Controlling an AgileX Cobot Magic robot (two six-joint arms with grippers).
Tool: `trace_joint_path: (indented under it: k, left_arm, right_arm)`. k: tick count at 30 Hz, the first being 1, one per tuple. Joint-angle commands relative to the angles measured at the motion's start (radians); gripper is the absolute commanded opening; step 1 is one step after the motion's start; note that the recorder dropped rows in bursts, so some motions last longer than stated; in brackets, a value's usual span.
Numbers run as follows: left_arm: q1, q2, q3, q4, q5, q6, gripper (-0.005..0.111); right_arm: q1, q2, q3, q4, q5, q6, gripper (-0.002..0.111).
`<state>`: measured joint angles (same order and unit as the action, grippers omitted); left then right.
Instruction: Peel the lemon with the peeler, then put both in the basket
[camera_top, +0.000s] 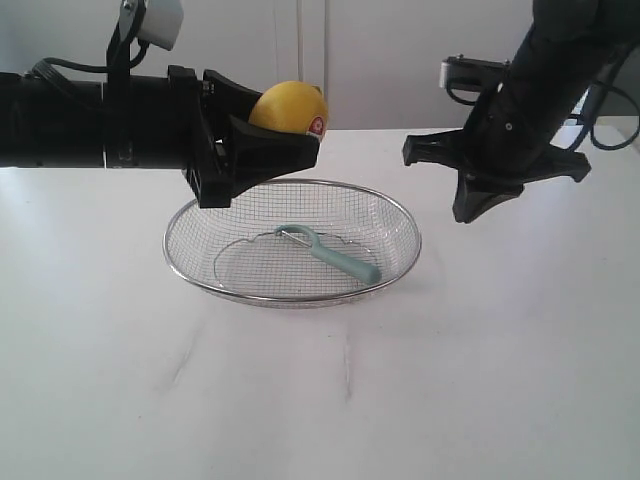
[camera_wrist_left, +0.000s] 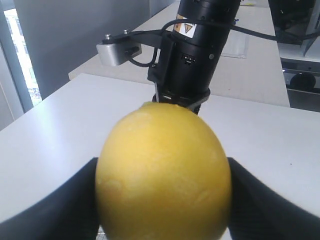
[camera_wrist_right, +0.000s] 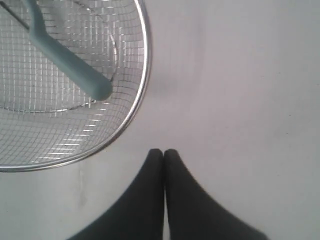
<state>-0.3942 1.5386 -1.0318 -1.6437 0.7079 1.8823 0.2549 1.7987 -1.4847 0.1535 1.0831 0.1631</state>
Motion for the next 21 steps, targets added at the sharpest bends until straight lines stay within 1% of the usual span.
trace_joint_path:
  k: [1,12,15,18,21]
  left_arm:
    - [0.001,-0.014,0.005,-0.023,0.019,-0.001,0.000]
    - [0.001,-0.014,0.005,-0.023,0.017,-0.001,0.000]
    - [0.001,-0.014,0.005,-0.023,0.017,-0.001,0.000]
    - [0.001,-0.014,0.005,-0.023,0.017,-0.001,0.000]
    - [0.001,-0.014,0.005,-0.023,0.017,-0.001,0.000]
  right_arm:
    - [-0.070,-0.013,0.017,0.017,0.012,-0.001,0.000]
    - [-0.222,-0.013,0.044,0.030,0.021,-0.003,0.000]
    - [-0.238,-0.013,0.044,0.017,0.019,-0.003,0.000]
    - [-0.238,-0.013,0.044,-0.035,0.019,-0.003,0.000]
    - [-0.238,-0.013,0.044,-0.044,0.019,-0.003,0.000]
